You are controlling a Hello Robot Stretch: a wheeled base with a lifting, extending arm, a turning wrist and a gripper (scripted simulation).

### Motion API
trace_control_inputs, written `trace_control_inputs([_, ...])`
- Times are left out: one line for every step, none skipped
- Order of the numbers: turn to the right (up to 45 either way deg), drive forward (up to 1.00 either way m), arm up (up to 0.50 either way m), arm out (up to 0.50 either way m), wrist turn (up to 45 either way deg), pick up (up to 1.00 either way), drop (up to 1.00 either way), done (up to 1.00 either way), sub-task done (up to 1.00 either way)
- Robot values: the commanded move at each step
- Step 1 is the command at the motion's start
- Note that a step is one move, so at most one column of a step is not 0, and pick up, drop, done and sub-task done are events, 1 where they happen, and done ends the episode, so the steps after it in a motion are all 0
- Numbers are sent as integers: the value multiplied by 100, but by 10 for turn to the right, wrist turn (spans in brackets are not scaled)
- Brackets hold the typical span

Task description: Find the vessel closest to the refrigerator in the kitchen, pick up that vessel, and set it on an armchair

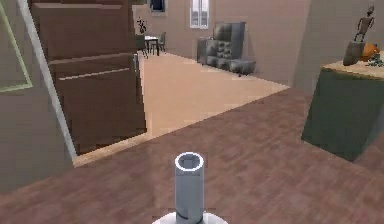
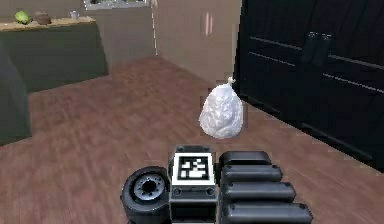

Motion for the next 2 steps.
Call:
trace_control_inputs([0,100,0,0,0,0,0,0,0])
trace_control_inputs([0,100,0,0,0,0,0,0,0])
